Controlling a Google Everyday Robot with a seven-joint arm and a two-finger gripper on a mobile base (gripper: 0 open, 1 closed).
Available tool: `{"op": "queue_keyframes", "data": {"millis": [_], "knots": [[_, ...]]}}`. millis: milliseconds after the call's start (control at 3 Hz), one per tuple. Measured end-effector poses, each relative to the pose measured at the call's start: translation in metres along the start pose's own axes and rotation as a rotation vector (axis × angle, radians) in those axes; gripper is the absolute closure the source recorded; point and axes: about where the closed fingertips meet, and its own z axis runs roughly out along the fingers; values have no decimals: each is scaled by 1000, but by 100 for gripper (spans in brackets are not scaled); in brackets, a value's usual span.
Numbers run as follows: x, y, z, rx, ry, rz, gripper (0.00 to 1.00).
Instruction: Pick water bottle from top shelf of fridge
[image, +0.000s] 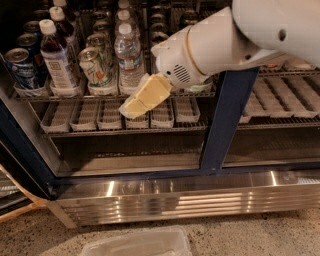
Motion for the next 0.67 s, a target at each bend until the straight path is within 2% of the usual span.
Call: {"op": "queue_keyframes", "data": {"millis": [333,667], "knots": [[-5,13,27,-23,-89,-9,0],[-11,15,42,17,-160,-44,0]]}}
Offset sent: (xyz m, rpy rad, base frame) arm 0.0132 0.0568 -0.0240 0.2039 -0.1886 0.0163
